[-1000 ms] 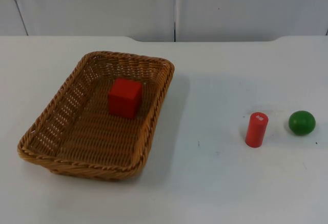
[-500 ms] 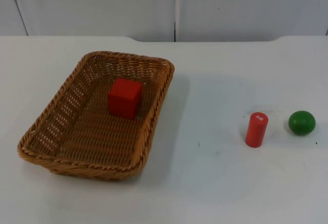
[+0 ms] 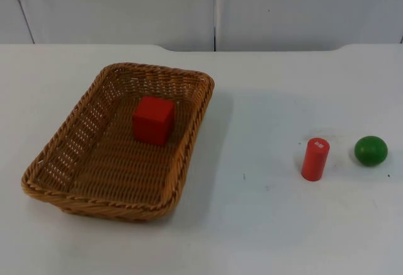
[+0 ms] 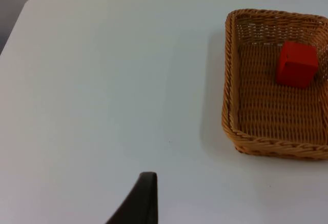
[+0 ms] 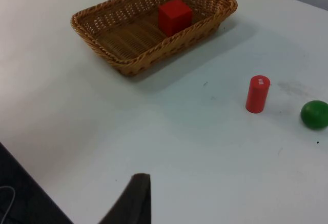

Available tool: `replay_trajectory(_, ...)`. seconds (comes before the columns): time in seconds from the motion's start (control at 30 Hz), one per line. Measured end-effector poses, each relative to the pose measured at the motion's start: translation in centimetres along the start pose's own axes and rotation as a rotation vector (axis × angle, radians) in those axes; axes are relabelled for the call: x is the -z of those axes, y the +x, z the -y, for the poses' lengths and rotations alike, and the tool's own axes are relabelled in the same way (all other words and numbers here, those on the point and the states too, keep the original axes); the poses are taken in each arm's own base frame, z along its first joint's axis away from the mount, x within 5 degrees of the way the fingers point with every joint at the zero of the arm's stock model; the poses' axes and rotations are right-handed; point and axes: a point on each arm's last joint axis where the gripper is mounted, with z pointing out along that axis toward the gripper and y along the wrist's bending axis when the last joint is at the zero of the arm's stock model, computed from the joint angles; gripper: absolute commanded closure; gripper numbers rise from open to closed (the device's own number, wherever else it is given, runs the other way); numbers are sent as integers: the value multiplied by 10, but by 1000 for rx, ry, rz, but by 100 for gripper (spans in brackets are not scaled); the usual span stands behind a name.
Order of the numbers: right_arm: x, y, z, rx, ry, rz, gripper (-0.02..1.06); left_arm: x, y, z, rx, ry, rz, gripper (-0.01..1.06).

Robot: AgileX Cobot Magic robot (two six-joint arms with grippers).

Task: Pick up the basket with the left hand and place the object to the left of the red cylinder into the basket with the right hand.

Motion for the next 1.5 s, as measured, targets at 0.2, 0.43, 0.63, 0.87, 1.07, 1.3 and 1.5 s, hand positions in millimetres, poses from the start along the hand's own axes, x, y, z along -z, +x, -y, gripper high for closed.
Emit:
replay_trajectory(0.2, 0, 0, 0, 0, 0, 0, -1, 0, 0, 0, 9, -17, 0, 0)
replay_trajectory(0.43, 0, 0, 0, 0, 0, 0, -1, 0, 0, 0, 14, -26, 1, 0)
replay_trajectory(0.63, 0, 0, 0, -2, 4, 0, -1, 0, 0, 0, 14, -26, 1, 0)
replay_trajectory(0.87, 0, 0, -1, -47, 92, -2, -1, 0, 0, 0, 14, -26, 1, 0)
replay_trajectory(1.07, 0, 0, -2, -95, 186, -2, -1, 0, 0, 0, 14, -26, 1, 0)
replay_trajectory(1.3, 0, 0, -3, -161, 315, -2, -1, 0, 0, 0, 14, -26, 1, 0)
replay_trajectory(1.5, -1, 0, -4, -216, 423, -2, -1, 0, 0, 0, 14, -26, 1, 0)
